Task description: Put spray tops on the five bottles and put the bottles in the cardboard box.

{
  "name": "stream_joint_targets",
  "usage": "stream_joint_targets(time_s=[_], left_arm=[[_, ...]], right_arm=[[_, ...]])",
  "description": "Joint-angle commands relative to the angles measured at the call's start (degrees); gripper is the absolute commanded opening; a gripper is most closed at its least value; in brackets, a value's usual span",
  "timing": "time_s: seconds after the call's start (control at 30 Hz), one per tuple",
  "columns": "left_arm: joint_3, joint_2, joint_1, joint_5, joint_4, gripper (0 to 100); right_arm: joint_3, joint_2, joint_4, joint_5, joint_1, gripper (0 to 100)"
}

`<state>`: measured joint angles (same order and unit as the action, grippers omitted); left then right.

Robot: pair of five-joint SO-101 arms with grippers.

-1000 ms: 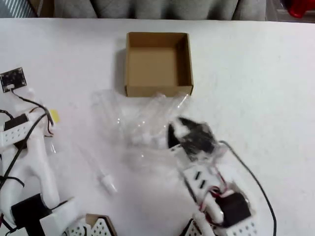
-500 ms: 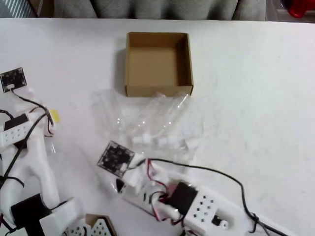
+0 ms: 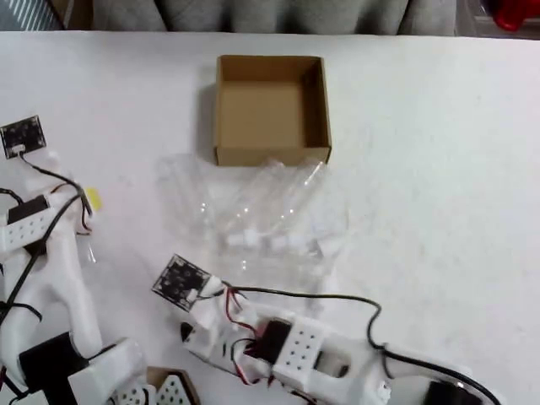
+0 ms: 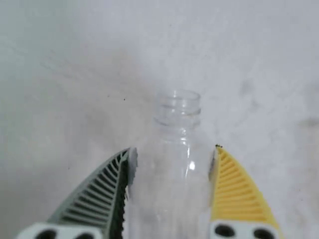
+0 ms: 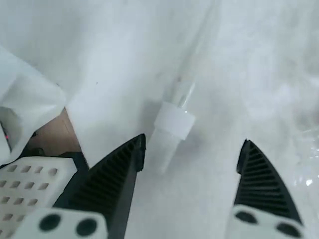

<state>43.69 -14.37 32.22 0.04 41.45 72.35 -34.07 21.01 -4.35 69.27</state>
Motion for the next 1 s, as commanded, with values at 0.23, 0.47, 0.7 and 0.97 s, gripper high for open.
stream_joint_targets(time_s=[0.23, 0.47, 0.7, 0.97], left_arm=[[-2.0, -0.3, -1.0, 0.4, -2.2, 2], [-1.9, -0.3, -1.1, 0.3, -2.2, 2], [-1.9, -0.3, -1.1, 0.3, -2.2, 2], [-1.8, -0.3, -2.0, 0.3, -1.8, 2]], right_arm=[[-6.9, 15.5, -2.9, -0.5, 0.5, 23.2], [-6.5, 14.7, -1.3, -0.2, 0.1, 4.1], [-6.2, 1.6, 11.4, -0.1, -9.1, 1.9], [-6.5, -29.4, 34.2, 15.5, -25.5, 1.7]])
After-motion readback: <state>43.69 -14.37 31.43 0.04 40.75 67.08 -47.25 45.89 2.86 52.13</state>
